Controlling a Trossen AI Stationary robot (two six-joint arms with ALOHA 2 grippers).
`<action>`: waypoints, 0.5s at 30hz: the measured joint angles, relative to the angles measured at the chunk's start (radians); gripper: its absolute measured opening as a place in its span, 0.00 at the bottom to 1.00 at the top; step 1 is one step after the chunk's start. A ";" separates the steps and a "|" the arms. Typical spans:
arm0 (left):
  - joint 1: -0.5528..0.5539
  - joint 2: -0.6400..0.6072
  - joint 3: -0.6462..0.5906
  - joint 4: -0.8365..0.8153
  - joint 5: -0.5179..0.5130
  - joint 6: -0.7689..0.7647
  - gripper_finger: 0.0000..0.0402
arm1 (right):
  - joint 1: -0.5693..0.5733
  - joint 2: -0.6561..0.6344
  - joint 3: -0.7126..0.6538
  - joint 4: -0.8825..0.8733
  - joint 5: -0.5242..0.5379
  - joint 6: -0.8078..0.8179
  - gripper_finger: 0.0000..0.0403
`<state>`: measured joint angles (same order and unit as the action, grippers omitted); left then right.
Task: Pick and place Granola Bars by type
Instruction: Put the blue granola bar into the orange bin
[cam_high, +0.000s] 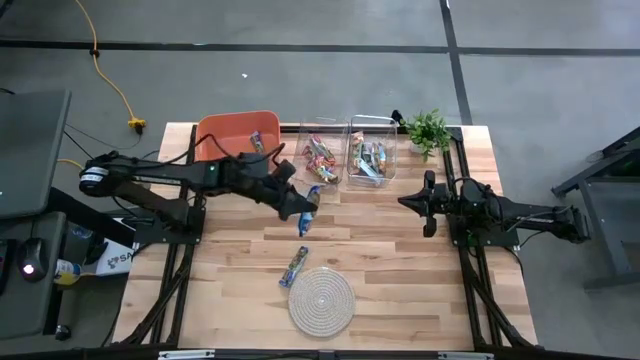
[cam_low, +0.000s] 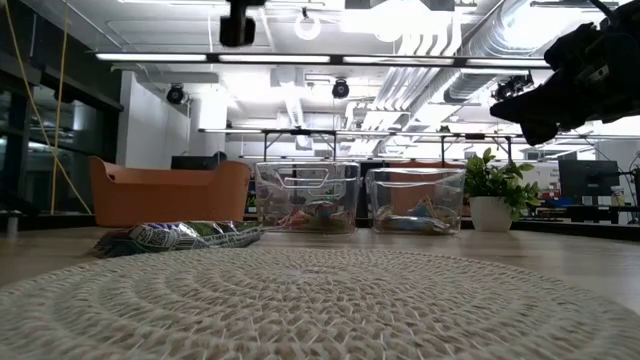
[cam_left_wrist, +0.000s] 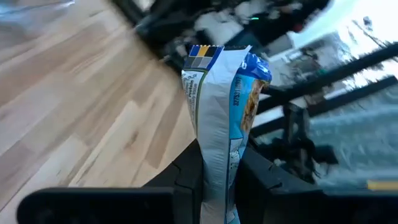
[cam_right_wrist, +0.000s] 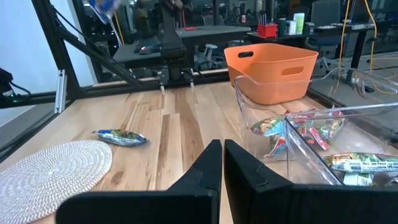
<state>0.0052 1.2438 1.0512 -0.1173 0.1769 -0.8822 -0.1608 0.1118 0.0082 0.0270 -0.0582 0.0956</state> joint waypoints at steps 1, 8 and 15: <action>-0.006 -0.005 -0.001 0.020 -0.005 0.020 0.15 | 0.000 0.001 0.000 0.000 0.000 0.000 0.00; 0.003 -0.056 -0.001 0.107 -0.102 0.131 0.15 | 0.000 0.007 0.000 0.000 -0.001 0.000 0.00; 0.111 -0.091 0.098 0.110 -0.092 0.253 0.15 | 0.000 0.006 0.000 0.000 -0.001 0.000 0.00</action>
<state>0.1161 1.1530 1.1494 -0.0074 0.0853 -0.6294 -0.1608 0.1181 0.0082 0.0269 -0.0587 0.0959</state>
